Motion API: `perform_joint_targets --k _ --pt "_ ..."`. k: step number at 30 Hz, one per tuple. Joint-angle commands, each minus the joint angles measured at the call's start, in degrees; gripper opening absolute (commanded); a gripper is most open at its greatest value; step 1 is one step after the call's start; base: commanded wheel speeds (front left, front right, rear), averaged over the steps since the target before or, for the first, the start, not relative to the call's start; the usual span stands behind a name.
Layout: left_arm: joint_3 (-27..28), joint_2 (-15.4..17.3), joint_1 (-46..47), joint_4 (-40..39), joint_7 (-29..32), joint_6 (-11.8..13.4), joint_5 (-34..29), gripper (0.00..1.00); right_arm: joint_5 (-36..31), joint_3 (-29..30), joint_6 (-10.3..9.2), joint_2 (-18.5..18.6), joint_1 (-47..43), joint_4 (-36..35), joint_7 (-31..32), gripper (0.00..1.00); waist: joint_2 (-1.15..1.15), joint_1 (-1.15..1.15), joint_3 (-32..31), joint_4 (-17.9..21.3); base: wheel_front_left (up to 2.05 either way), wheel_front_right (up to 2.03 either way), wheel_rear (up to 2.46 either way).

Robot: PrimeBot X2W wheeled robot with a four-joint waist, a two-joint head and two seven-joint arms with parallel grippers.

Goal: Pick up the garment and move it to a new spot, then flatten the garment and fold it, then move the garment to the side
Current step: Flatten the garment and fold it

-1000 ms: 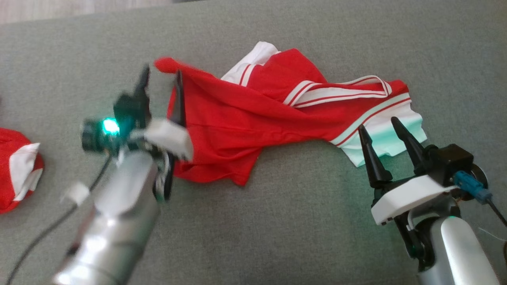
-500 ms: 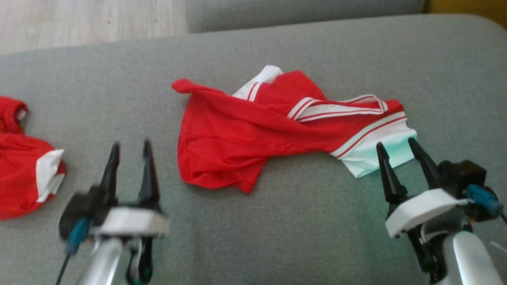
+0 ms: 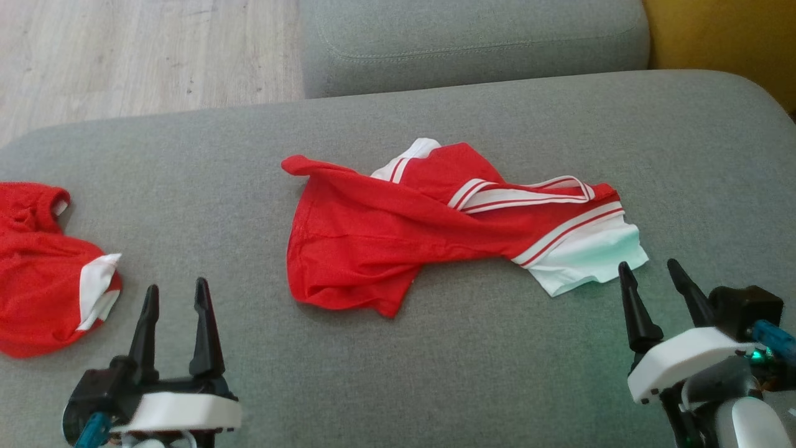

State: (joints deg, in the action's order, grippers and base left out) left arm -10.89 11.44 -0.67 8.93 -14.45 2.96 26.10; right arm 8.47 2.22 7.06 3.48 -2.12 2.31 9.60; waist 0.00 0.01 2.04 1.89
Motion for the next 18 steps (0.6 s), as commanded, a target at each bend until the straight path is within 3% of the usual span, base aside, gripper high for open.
perform_joint_targets --k 1,10,18 --pt "2.27 0.76 1.29 -2.19 -0.54 -0.07 -0.94 1.0 -0.46 -1.1 0.43 -0.03 1.19 -2.46 -0.15 1.0 0.0 -0.01 0.04 0.07 0.0 0.0 0.0" --pt "-0.02 0.34 1.94 -2.53 0.6 -0.24 -1.67 1.0 -0.41 -1.27 0.43 -0.27 1.71 -2.82 -0.45 1.0 0.0 -0.01 1.52 -0.13 0.0 0.0 0.0" --pt "-6.22 -3.54 9.6 4.99 9.19 0.62 -3.42 1.0 -0.62 -1.96 0.43 -0.33 3.04 -3.01 -0.07 1.0 0.0 -0.01 3.3 -0.63 0.0 0.0 0.0"
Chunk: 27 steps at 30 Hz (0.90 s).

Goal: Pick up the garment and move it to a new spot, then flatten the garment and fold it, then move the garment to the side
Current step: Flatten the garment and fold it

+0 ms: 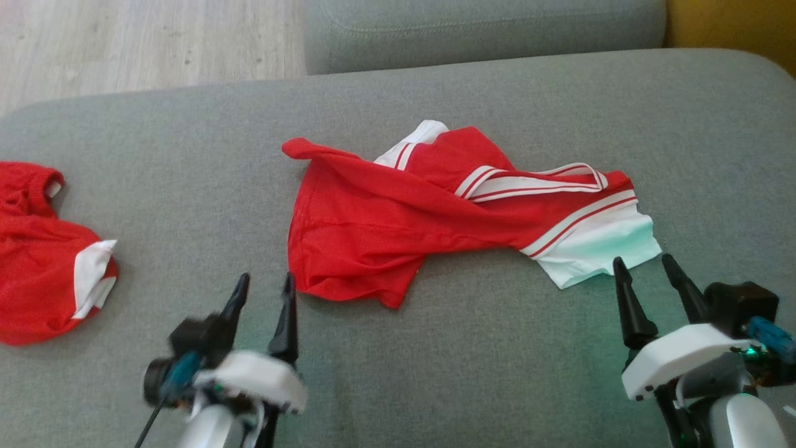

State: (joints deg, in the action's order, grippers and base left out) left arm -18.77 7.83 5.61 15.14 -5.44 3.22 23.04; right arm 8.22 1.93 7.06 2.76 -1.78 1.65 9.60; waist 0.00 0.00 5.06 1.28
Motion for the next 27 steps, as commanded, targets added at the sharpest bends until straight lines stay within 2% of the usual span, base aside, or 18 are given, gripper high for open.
perform_joint_targets --k 1,11,18,23,27 --pt "1.1 -0.46 4.56 0.47 1.45 0.42 -0.3 1.0 -0.41 -1.91 0.43 0.38 2.94 -2.35 -0.02 1.0 0.0 0.0 0.53 0.01 0.0 0.0 0.0" --pt "-1.45 -3.17 14.4 15.46 9.04 2.24 0.28 1.0 -0.26 -3.68 0.43 0.53 4.81 -2.14 -0.06 1.0 0.0 0.0 3.4 0.98 0.0 0.0 0.0" --pt "-2.44 -3.71 18.09 20.86 8.18 2.73 -0.05 1.0 -0.17 -3.96 0.43 0.69 5.29 -1.91 -0.11 1.0 0.0 0.0 4.26 1.0 0.0 0.0 0.0" --pt "-1.36 -3.68 21.04 20.93 6.12 3.51 0.2 1.0 0.01 -4.23 0.43 0.97 5.65 -2.03 0.08 1.0 0.0 0.0 4.34 1.1 0.0 0.0 0.0" --pt "-1.03 -2.8 24.89 21.7 7.19 2.81 0.46 1.0 0.15 -4.86 0.43 1.28 6.13 -2.4 0.18 1.0 0.0 0.0 5.06 1.85 0.0 0.0 0.0"
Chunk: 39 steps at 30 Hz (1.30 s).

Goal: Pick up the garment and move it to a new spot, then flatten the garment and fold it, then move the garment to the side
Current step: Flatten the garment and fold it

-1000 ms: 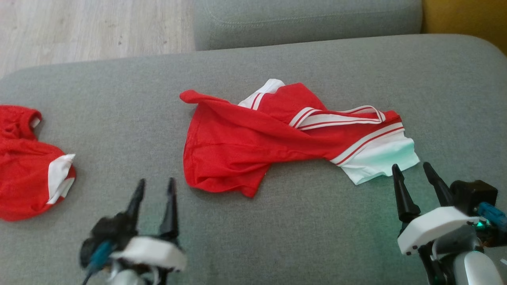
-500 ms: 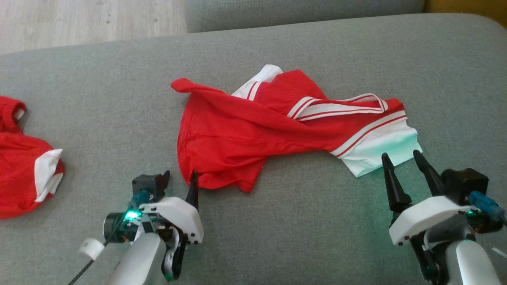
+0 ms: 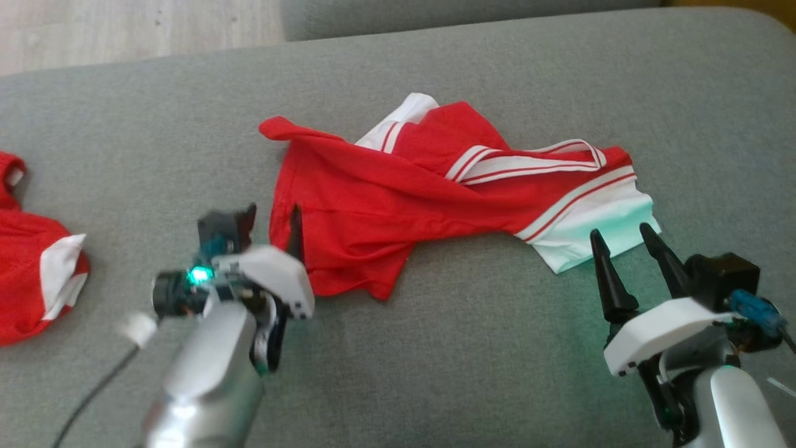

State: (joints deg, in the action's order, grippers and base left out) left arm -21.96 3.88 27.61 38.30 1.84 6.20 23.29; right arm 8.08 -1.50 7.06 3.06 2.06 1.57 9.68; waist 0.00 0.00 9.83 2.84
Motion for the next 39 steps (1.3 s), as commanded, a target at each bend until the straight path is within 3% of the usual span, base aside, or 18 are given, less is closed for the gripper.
perform_joint_targets --k 1,12,13,15,22,27,33,39 --pt "2.11 1.39 3.95 -0.84 0.52 -0.32 0.2 1.0 0.32 -1.7 0.43 1.03 2.47 -2.35 0.11 1.0 0.0 0.0 0.59 0.59 0.0 0.0 0.0" --pt "1.09 3.14 10.65 8.63 9.62 -0.64 0.41 1.0 0.53 -3.19 0.43 1.0 4.73 -2.08 -0.58 1.0 0.0 0.0 4.5 3.37 0.0 0.0 0.0" --pt "1.03 3.07 10.78 8.93 9.9 -1.22 0.73 0.83 0.5 -3.07 0.43 0.98 4.79 -2.01 -0.69 1.0 0.0 0.0 4.75 3.34 0.0 0.0 0.0" --pt "0.69 2.91 11.16 9.36 9.14 -2.72 1.16 0.0 0.52 -2.98 0.43 0.89 5.48 -1.33 -0.78 1.0 0.0 0.0 5.29 3.15 0.0 0.0 0.0" --pt "1.47 3.56 11.41 9.74 8.49 -4.83 3.08 0.0 -1.23 0.36 0.43 1.2 13.2 3.89 3.01 1.0 0.0 0.0 6.09 2.78 0.0 0.0 0.0" --pt "1.98 3.81 10.41 8.17 7.26 -6.11 4.4 0.0 -3.91 5.29 0.43 1.21 18.16 12.97 8.0 1.0 0.0 0.0 6.49 1.45 0.0 0.0 0.0" --pt "1.85 3.48 9.5 6.21 6.09 -6.61 5.1 0.0 -7.51 10.17 0.43 0.93 18.72 20.36 11.67 1.0 0.0 0.0 6.8 -0.27 0.0 0.0 0.0" --pt "1.74 3.68 8.77 4.94 5.21 -6.74 5.38 0.0 -7.56 9.7 0.43 0.65 18.39 22.95 11.99 1.0 0.0 0.0 6.87 -0.65 0.0 0.0 0.0"
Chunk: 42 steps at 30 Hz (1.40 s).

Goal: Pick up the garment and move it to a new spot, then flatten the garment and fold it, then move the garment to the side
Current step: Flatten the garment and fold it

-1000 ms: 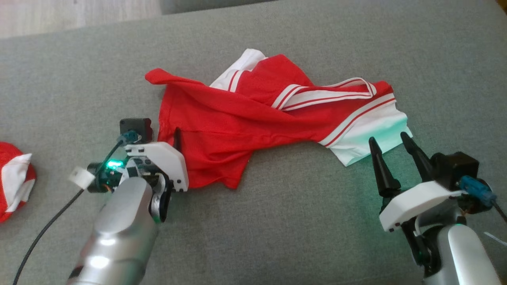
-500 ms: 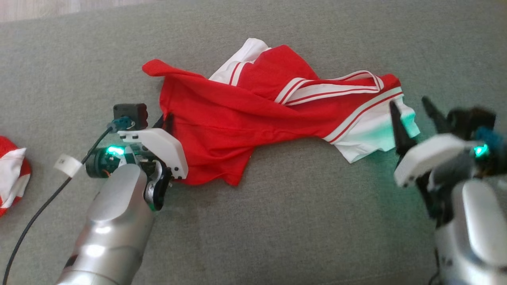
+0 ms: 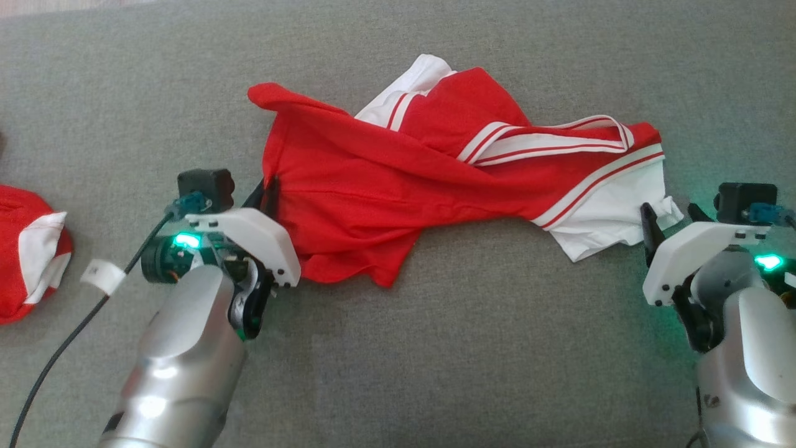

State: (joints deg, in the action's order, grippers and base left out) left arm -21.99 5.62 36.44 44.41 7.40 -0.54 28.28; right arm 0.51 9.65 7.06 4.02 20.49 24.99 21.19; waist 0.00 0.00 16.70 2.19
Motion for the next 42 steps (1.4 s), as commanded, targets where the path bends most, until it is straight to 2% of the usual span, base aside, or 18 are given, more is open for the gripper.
perform_joint_targets --k 1,4,5,6,10,15,20,25,27,30,34,36,38,40,42 --pt "1.72 1.96 -0.17 -1.37 -0.5 0.02 0.4 0.0 0.34 -1.74 0.43 -0.33 -0.08 -0.06 0.67 1.0 0.0 0.0 -0.02 -0.03 0.0 0.0 0.0" --pt "1.71 1.99 -0.51 -1.86 -0.99 0.0 0.63 0.0 1.8 -2.16 0.43 -0.4 -0.69 0.92 1.98 1.0 0.0 0.0 -0.3 -0.08 0.0 0.0 0.0" --pt "1.73 2.02 -0.63 -1.98 -1.08 -0.04 0.75 0.0 2.19 -2.58 0.43 -0.37 -0.98 1.08 2.47 0.74 0.0 0.0 -0.41 -0.04 0.0 0.0 0.0" --pt "1.79 2.07 -0.77 -2.17 -1.34 -0.12 0.88 0.0 2.69 -3.19 0.43 -0.25 -1.22 1.12 2.71 0.0 0.0 0.0 -0.54 0.04 0.0 0.0 0.0" --pt "2.62 2.27 -1.76 -3.3 -3.65 -0.87 1.97 0.0 5.75 -5.92 0.43 0.65 -1.28 0.37 1.56 0.0 0.0 0.0 -1.32 0.69 0.0 0.0 0.0" --pt "7.49 0.65 -3.7 -7.57 -9.53 -4.55 9.38 0.0 12.5 -5.64 0.43 0.68 -0.49 -4.23 -2.28 0.0 0.0 0.0 -3.53 1.22 0.0 0.0 0.0" --pt "12.17 0.21 -6.32 -19.6 -10.94 -6.64 20.41 0.0 21.59 -3.39 0.43 0.38 -2.56 -17.98 -2.07 0.0 0.0 0.0 -7.26 1.25 0.0 0.0 0.0" --pt "14.92 2.88 -10.44 -37.46 -5.42 -6.51 28.31 0.0 26.29 0.21 0.43 -0.02 -6.12 -36.1 1.8 0.0 0.0 0.0 -10.47 1.42 0.0 0.0 0.0" --pt "15.61 3.56 -11.96 -45.53 -1.84 -4.57 30.95 0.0 27.5 1.68 0.43 -0.33 -7.06 -43.08 3.44 0.0 0.0 0.0 -11.02 1.32 0.0 0.0 0.0" --pt "16.27 4.38 -13.57 -57.05 3.31 -0.09 34.02 0.0 28.53 3.44 0.43 -0.65 -7.0 -52.06 5.76 0.0 0.0 0.0 -11.07 1.13 0.0 0.0 0.0" --pt "16.67 4.74 -13.97 -68.25 9.47 6.28 38.1 0.0 30.29 4.76 0.43 -0.95 -4.56 -59.24 9.43 0.0 0.0 0.0 -9.49 0.84 0.0 0.0 0.0" --pt "16.96 5.05 -13.2 -70.65 11.81 9.05 39.49 0.0 30.31 4.71 0.43 -1.0 -2.08 -59.73 11.24 0.0 0.0 0.0 -7.82 0.78 0.0 0.0 0.0" --pt "17.26 5.56 -11.66 -70.59 13.48 11.07 40.09 0.0 32.59 3.42 0.43 -1.05 1.73 -57.27 12.98 0.0 0.0 0.0 -5.38 0.99 0.0 0.0 0.0" --pt "17.51 6.89 -9.0 -68.27 14.26 11.89 38.98 0.0 34.32 2.56 0.43 -1.08 7.12 -52.35 13.5 0.0 0.0 0.0 -2.55 1.31 0.0 0.0 0.0" --pt "17.94 8.16 -4.93 -64.29 13.69 11.65 36.98 0.0 35.81 1.71 0.43 -1.1 14.15 -46.0 12.36 0.0 0.0 0.0 0.8 1.74 0.0 0.0 0.0"
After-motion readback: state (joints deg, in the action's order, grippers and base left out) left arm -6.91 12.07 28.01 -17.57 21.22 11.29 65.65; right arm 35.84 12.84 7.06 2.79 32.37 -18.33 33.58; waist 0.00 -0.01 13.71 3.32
